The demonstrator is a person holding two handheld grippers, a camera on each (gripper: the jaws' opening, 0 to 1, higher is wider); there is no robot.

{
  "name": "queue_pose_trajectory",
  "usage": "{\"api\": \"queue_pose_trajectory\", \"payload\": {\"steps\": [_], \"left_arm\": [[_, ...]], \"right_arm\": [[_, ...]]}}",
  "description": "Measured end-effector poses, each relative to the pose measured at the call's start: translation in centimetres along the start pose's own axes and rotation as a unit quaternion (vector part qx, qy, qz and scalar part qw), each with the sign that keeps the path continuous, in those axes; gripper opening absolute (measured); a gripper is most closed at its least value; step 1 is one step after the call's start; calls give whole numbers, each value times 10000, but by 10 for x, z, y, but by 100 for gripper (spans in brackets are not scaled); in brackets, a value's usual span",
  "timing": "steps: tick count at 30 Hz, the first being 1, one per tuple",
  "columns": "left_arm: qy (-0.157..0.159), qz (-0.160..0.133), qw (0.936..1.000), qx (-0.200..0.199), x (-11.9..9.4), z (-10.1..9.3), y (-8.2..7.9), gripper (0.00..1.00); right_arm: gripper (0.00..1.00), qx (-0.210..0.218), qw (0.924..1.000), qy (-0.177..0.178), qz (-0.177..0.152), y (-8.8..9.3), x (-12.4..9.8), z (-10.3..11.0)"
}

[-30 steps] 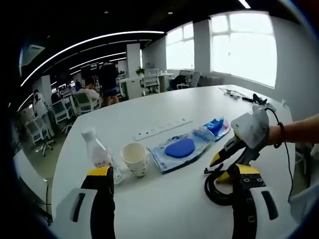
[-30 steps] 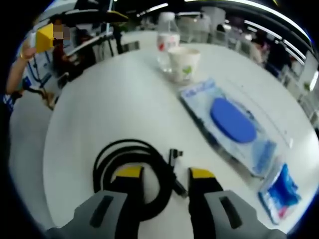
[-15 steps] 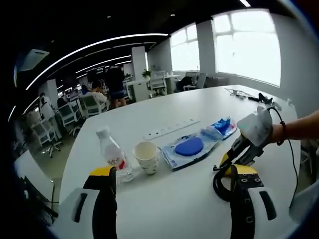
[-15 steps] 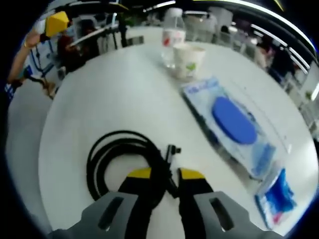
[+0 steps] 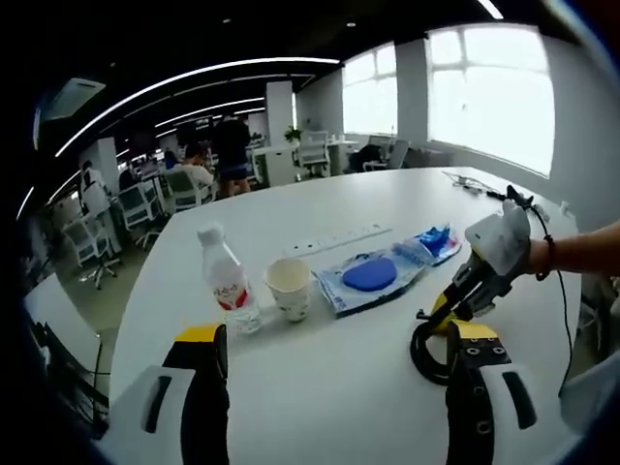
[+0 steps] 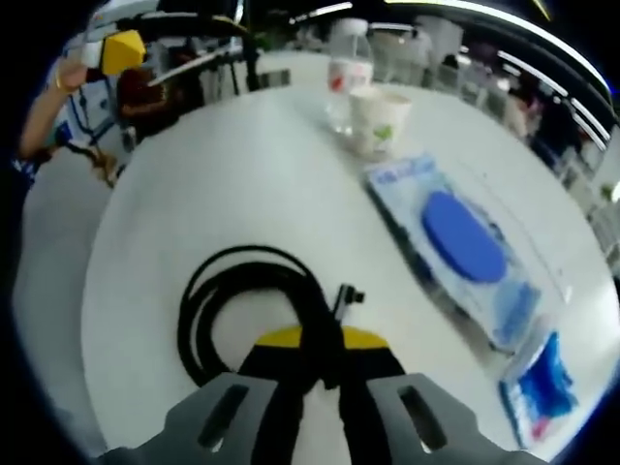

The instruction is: Arrange the tabletop items into an orderly group along one side of the table until the central work area is clear of visible clutter.

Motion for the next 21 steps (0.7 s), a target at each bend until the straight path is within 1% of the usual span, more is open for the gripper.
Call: {"api": "queue_pose_trajectory", "payload": {"steps": [4,11,15,21], "left_arm": [[-33,-61,10000,12,-5,1,0,93],[0,-3,10000,33,-11,1,4,93],[14,-14,10000,43,-14,1,4,93],[-21,-4,10000,-13,-17,3,5,94]], "right_arm": [[7,56,10000,-34,-48,1,-4,3],[7,37,9999,-92,-140,-3,-15,10],[6,97,9995,-133,-272,-5,-25,15],[6,119,9994,-48,-321,-8,-40,20]]}}
Point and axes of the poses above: the point that each gripper's makers call its tool centre point, and the gripper's own axes: x roughly forward along the fingers, z roughly to its left, y roughly out of its underside, the point moved 10 cm from there along -x, roughly backward along the fingers, and after that the axes turned 7 degrees about x, right-handed, at the moved point
